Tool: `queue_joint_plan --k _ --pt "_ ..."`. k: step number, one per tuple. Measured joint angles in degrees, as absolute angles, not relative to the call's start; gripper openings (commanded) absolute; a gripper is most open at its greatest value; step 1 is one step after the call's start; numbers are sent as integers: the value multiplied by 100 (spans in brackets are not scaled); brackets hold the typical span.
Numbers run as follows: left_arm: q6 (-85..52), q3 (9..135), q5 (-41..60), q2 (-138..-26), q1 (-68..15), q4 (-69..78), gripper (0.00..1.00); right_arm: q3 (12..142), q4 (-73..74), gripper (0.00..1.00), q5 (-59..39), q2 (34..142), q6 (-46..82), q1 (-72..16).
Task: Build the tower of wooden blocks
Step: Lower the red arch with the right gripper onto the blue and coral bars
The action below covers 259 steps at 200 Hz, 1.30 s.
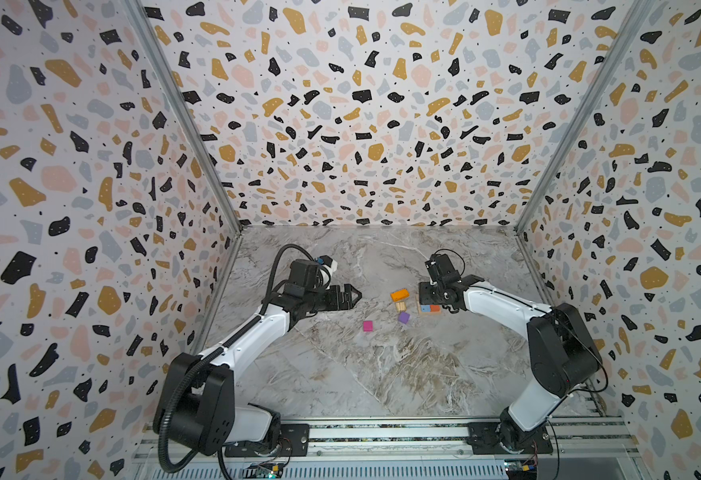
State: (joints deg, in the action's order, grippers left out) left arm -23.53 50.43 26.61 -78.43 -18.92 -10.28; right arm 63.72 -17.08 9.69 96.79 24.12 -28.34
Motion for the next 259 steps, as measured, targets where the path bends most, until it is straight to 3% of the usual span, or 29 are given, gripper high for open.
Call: queue_joint_plan --k 259 --pt "-2353 5039 2646 -7843 -1881 -1028 100 6187 -1509 45 1011 9821 2416 -2834"
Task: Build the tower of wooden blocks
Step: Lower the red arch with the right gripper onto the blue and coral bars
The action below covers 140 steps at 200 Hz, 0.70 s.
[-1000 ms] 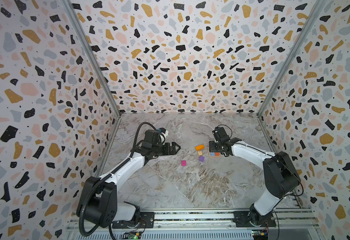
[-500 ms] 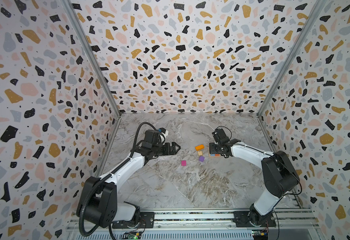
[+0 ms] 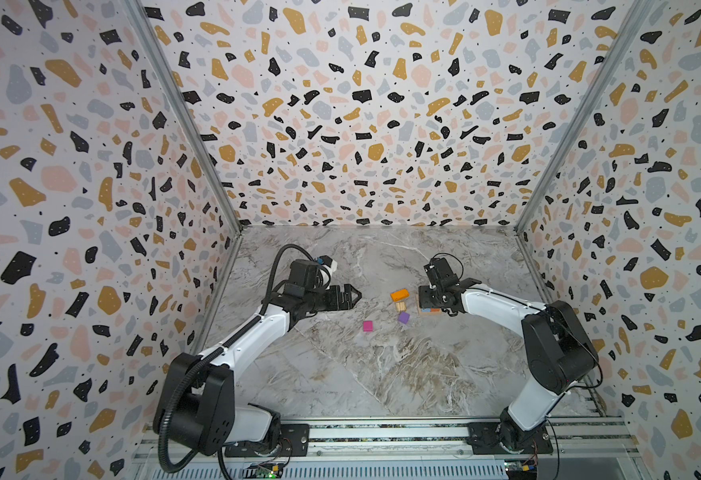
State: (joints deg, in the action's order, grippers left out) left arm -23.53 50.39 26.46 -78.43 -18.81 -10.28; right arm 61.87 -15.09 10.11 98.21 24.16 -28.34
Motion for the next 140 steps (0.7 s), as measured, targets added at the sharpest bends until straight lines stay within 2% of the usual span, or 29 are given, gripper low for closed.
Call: queue_joint_plan --k 80,140 --pt "-2353 5039 2646 -7843 -1876 -1028 100 6195 -1448 45 1057 9863 2414 -2834" --pt "-2353 5039 2646 -7843 -1876 -1028 100 6195 -1446 49 1070 9863 2414 -2834"
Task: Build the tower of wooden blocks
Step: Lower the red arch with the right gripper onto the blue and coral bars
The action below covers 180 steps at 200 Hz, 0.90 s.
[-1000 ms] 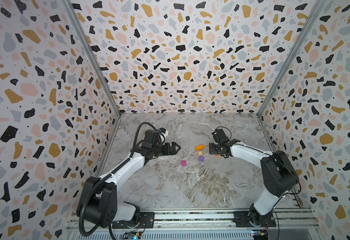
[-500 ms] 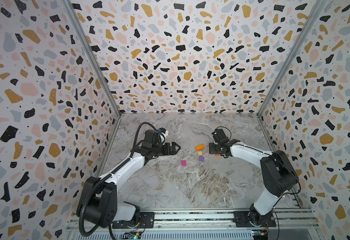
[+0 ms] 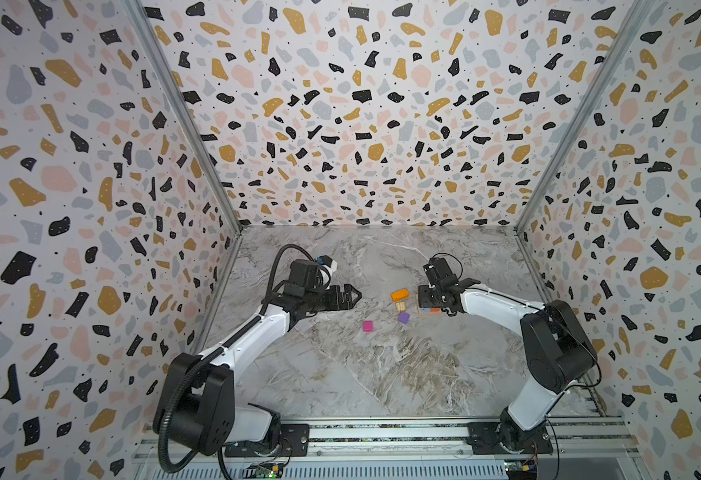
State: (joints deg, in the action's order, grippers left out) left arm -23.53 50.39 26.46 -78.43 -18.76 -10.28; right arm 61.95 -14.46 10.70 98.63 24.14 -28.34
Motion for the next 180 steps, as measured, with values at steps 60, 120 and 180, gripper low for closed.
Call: queue_joint_plan --k 60,120,180 --pt "-2353 5039 2646 -7843 -1876 -1028 100 6195 -1446 62 1070 9865 2414 -2834" --pt "-2353 5039 2648 -7843 -1876 -1028 100 6200 -1474 77 1068 9944 2412 -2834" --pt "-2353 5039 2648 -7843 -1876 -1028 100 6213 -1505 89 1050 9959 2394 -2834"
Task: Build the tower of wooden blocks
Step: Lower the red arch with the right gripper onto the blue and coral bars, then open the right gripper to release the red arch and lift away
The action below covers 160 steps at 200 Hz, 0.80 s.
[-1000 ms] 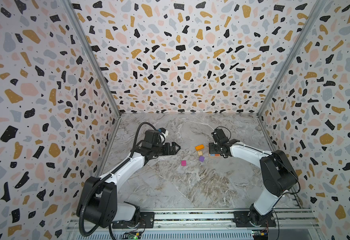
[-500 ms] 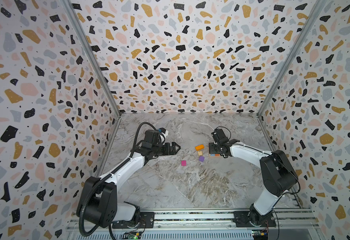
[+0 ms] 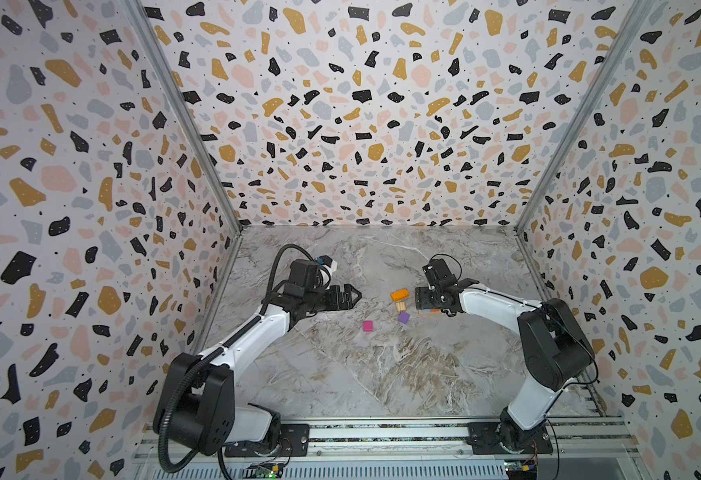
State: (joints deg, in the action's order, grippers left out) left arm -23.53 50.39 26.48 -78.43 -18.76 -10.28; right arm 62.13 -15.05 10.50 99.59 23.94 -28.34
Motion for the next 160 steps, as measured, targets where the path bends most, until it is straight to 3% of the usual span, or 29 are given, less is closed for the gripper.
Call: queue_joint_plan --k 82,160 --pt "-2320 5039 2620 -7843 -1874 -1033 100 6692 -1957 97 1052 9904 1890 -2873" --pt "-2309 5039 2602 -7843 -1774 -1048 100 7918 -2633 95 1090 10077 926 -3489"
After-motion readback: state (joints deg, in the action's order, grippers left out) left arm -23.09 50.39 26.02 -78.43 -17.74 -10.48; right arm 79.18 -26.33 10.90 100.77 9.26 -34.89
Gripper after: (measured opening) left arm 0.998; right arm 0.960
